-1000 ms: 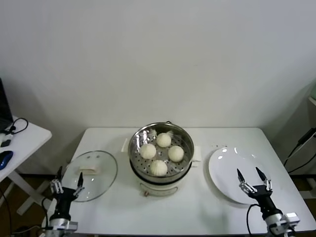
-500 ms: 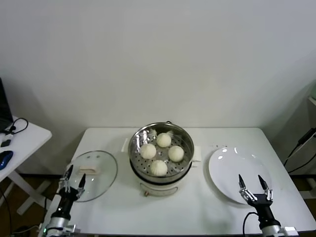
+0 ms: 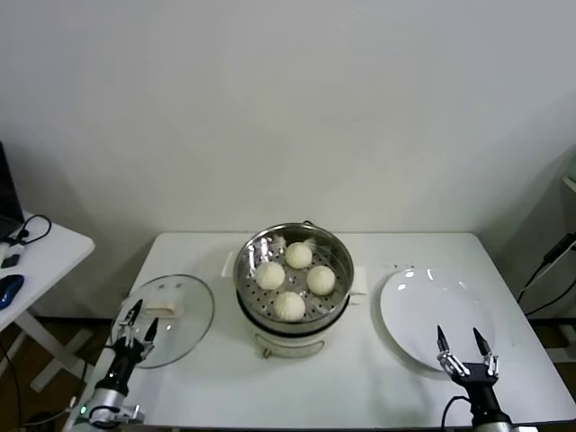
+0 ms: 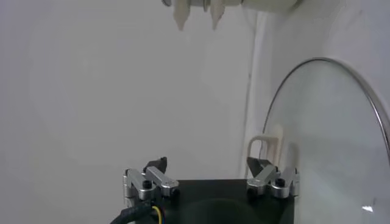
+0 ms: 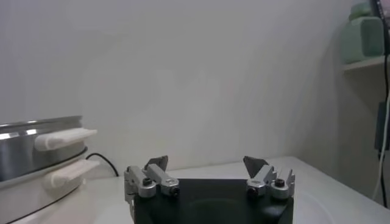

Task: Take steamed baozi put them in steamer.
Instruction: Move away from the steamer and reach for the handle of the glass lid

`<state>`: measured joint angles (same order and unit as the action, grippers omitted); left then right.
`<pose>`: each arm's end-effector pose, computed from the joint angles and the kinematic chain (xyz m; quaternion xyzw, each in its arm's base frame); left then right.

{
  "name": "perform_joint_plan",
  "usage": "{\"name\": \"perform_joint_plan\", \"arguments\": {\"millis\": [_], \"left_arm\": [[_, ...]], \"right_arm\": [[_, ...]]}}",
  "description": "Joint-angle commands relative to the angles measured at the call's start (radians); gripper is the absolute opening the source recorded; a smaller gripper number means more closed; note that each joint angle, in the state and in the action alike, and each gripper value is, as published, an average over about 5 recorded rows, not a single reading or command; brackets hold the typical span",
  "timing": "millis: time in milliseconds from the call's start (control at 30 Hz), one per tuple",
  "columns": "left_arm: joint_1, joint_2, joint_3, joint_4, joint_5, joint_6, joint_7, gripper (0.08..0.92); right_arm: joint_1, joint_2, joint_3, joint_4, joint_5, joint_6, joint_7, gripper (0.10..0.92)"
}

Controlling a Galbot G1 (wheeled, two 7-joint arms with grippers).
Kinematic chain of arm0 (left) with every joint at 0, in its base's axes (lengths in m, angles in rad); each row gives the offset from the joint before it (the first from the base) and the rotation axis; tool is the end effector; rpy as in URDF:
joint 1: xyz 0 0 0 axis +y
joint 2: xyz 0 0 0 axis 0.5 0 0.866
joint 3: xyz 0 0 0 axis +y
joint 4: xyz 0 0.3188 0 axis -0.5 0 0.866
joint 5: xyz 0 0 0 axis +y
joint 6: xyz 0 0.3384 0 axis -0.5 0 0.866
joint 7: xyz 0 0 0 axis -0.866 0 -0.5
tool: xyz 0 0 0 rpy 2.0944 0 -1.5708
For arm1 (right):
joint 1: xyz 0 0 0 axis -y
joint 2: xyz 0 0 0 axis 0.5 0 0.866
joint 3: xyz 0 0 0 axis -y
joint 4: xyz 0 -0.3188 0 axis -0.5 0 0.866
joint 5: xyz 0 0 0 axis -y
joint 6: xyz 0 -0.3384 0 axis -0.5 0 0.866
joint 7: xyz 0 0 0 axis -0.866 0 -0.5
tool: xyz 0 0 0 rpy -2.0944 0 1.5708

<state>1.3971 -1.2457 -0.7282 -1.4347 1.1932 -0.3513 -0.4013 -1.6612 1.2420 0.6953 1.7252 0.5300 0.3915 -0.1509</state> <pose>0.1974 0.1810 -0.4168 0.0249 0.7447 0.6663 0.0297 0.1344 -0.1402 -0.3811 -0.0098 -0.9982 -0.0598 0.0005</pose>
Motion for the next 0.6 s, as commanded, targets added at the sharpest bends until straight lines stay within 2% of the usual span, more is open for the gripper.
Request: {"name": "perform_joint_plan", "arguments": {"millis": [33,600], "left_arm": [[-0.036,-0.004,0.009,0.020,-0.010,0.038,0.066,0.823],[-0.117,-0.007,0.022,0.083,-0.009,0.070,0.103,0.823]], "right_arm": [[-0.008,0.011,-0.002,0.004,-0.001,0.020,-0.003,0.823],[-0.036,0.029,0.003,0.062,-0.001,0.020,-0.009,0.823]]}}
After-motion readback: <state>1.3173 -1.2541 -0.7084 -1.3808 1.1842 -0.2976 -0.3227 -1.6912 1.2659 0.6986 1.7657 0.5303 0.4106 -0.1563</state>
